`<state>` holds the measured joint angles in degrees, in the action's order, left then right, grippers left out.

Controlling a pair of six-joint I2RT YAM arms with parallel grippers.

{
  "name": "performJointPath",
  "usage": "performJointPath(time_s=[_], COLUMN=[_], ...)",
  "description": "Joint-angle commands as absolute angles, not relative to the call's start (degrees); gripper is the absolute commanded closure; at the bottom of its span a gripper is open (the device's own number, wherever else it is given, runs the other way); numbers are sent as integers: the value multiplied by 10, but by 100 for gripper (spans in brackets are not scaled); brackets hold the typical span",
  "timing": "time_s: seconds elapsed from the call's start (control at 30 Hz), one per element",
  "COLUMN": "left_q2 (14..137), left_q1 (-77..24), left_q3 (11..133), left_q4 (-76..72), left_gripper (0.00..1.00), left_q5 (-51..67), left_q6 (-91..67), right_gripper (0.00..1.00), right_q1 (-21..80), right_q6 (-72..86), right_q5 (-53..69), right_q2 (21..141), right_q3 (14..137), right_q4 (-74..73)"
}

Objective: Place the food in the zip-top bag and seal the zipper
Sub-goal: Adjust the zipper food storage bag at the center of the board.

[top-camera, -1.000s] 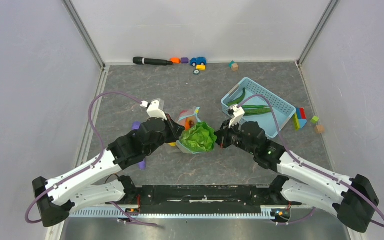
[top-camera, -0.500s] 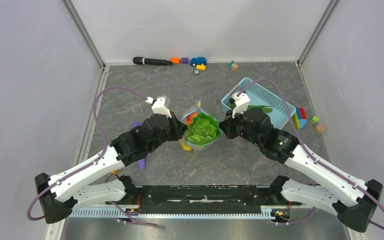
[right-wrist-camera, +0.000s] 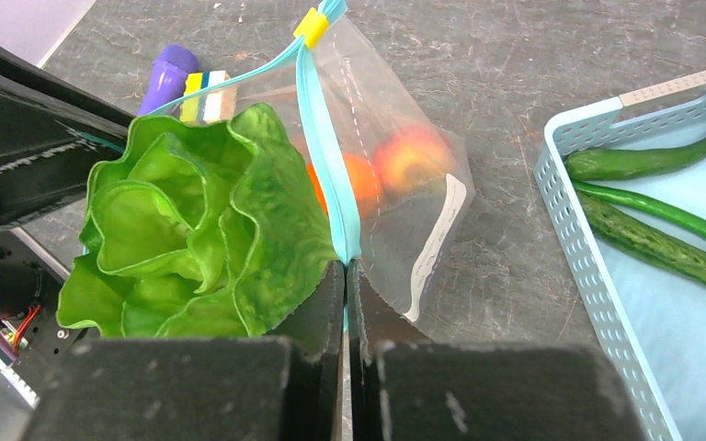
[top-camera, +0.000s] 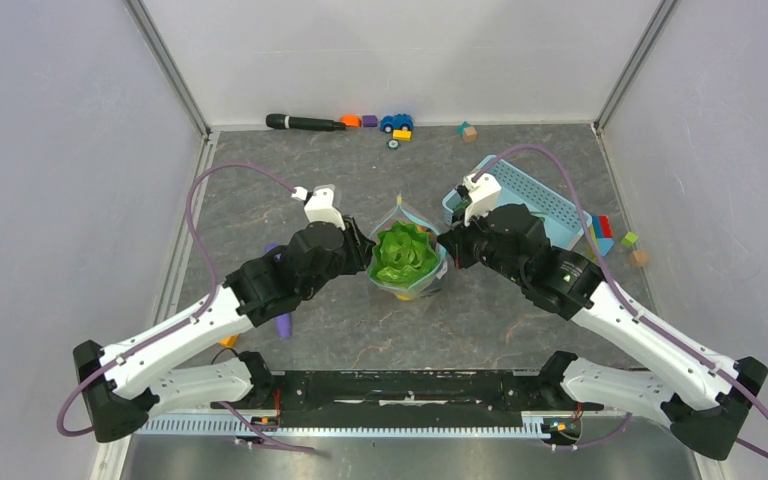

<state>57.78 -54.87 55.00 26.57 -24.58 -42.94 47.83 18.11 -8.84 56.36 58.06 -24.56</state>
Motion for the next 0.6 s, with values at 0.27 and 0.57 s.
performJointPath(time_s=[0.27, 0.57], left_q2=[607, 636], left_q1=[-550, -547], left_q3=[559, 577], left_q4=[202, 186], left_gripper=[53, 83], left_q5=[-272, -284], left_q6=[-338, -332], right_gripper=[100, 100], right_q1=[463, 449], right_q6=[162, 147], right_q5=[-68, -66], right_q2=[554, 550], right_q3=[575, 570], right_q4=[-208, -191])
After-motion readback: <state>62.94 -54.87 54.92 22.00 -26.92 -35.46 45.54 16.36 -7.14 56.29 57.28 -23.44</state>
